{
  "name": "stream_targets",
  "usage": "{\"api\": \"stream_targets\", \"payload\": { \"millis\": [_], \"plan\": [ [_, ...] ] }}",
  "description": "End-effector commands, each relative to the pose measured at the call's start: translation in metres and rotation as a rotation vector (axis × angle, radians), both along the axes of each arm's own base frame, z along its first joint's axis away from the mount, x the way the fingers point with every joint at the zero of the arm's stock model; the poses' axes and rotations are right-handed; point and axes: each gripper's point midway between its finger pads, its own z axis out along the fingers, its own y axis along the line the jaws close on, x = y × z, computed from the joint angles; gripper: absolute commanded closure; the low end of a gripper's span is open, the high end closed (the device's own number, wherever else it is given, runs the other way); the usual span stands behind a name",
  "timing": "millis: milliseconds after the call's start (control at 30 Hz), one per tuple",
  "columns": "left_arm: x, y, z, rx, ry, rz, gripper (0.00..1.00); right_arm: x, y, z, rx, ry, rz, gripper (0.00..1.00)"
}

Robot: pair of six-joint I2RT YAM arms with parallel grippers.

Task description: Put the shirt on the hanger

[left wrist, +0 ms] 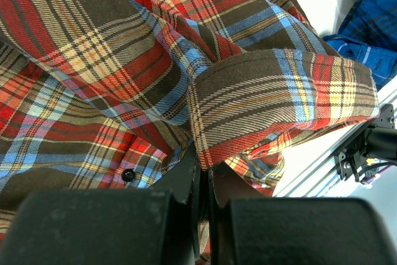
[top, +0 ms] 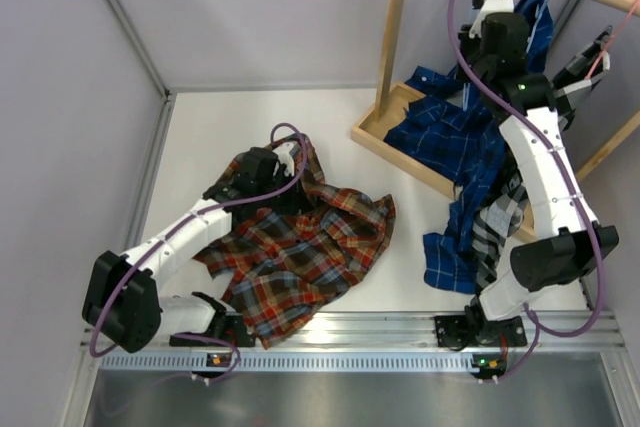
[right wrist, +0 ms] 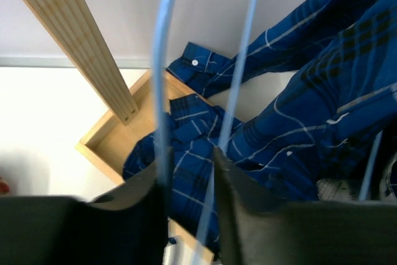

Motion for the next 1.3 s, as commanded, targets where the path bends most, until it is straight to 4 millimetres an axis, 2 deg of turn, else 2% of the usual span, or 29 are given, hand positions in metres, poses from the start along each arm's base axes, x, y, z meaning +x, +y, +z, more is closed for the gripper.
{"api": "stream_targets", "payload": {
  "millis": [0, 67, 133, 267, 400, 433, 467, 500, 567, 667, 800, 967, 1100, 1267],
  "plan": [
    [-0.005, -0.004, -0.002, -0.005, 0.004, -0.036, 1.00, -0.010, -0.007, 0.047, 0.014, -0.111, -0.001, 0.67],
    [-0.005, -0.004, 0.000, -0.006, 0.000, -0.038, 1.00, -0.009, -0.009, 0.046, 0.011, -0.109, -0.008, 0.54],
    [-0.005, -0.004, 0.000, -0.007, -0.002, -0.038, 1.00, -0.008, -0.009, 0.042, 0.009, -0.099, -0.013, 0.55],
    [-0.006, -0.005, -0.001, -0.007, -0.001, -0.044, 1.00, -0.003, -0.015, 0.033, -0.041, -0.070, -0.033, 0.63],
    [-0.006, -0.004, -0.002, -0.003, 0.003, -0.039, 1.00, -0.005, -0.022, 0.030, -0.069, -0.049, -0.066, 0.65],
    [-0.006, -0.004, -0.002, -0.003, 0.003, -0.041, 1.00, -0.005, -0.021, 0.030, -0.070, -0.048, -0.062, 0.69],
    [-0.006, -0.005, -0.004, -0.001, 0.006, -0.043, 1.00, -0.005, -0.022, 0.031, -0.075, -0.049, -0.061, 0.82],
    [-0.006, -0.005, -0.003, -0.002, 0.007, -0.045, 1.00, -0.005, -0.019, 0.031, -0.073, -0.049, -0.047, 0.85],
    [-0.006, -0.006, -0.003, -0.002, 0.007, -0.045, 1.00, -0.004, -0.019, 0.029, -0.078, -0.045, -0.044, 0.85],
    [-0.006, -0.005, -0.002, -0.003, 0.002, -0.047, 1.00, -0.004, -0.021, 0.025, -0.089, -0.033, -0.045, 0.75],
    [-0.007, -0.005, -0.003, -0.003, 0.003, -0.051, 1.00, -0.005, -0.023, 0.023, -0.101, -0.025, -0.055, 0.75],
    [-0.007, -0.006, -0.004, -0.002, 0.007, -0.053, 1.00, -0.006, -0.028, 0.023, -0.123, -0.022, -0.073, 0.80],
    [-0.007, -0.006, -0.004, -0.002, 0.006, -0.054, 1.00, -0.007, -0.033, 0.020, -0.145, -0.012, -0.092, 0.80],
    [-0.006, -0.005, -0.002, -0.001, 0.000, -0.045, 1.00, -0.006, -0.028, 0.018, -0.127, -0.011, -0.069, 0.88]
  ]
}}
